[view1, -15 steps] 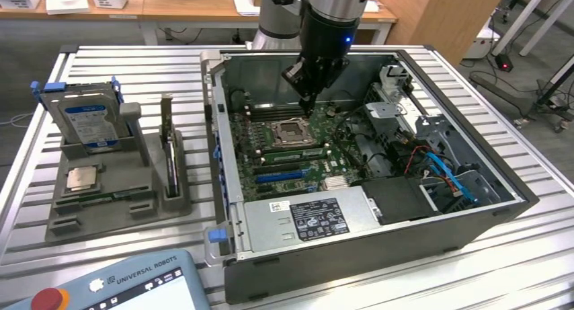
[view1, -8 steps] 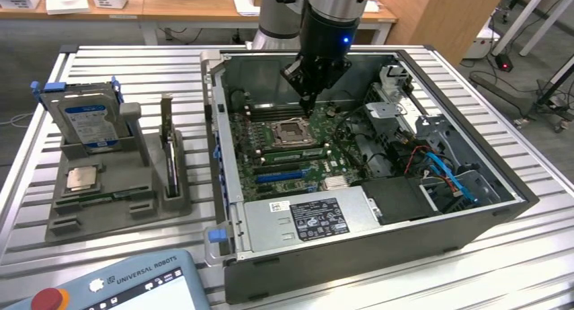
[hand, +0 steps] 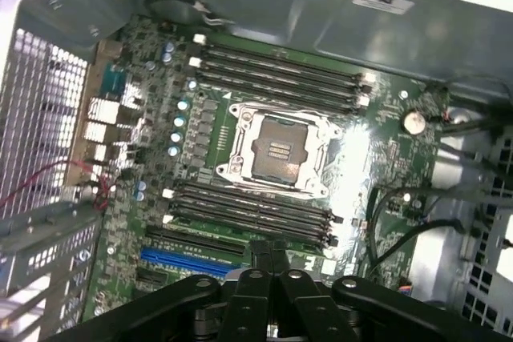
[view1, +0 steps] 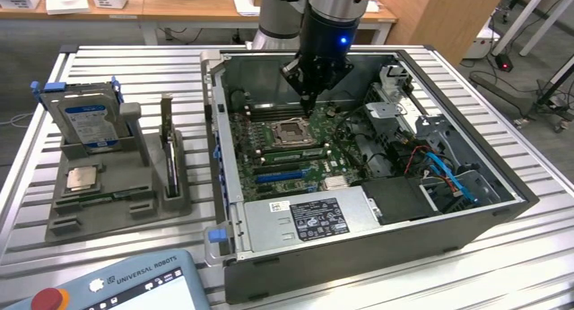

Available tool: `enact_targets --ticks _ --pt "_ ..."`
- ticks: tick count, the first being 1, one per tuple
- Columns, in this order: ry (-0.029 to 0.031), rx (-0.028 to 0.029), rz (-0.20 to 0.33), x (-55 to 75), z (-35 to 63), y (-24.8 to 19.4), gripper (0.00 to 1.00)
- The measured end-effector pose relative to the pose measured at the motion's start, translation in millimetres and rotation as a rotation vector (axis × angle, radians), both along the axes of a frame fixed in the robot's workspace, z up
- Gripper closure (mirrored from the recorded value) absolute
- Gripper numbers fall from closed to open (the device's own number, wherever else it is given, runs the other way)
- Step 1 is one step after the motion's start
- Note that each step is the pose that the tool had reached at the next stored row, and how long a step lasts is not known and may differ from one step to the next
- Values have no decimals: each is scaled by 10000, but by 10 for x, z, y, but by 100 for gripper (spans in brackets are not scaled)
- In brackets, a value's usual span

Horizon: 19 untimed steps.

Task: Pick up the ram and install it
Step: 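Press down the ram until it locks into place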

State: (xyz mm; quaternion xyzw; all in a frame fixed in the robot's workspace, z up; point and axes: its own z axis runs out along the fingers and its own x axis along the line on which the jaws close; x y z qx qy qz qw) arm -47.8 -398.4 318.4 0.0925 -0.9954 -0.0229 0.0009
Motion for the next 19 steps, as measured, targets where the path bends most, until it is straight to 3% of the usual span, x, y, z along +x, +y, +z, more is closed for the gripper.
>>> enact_targets --ticks 7,19 --pt "0 -5 -995 0 0 0 90" --pt "-4 -77 -2490 0 0 1 90"
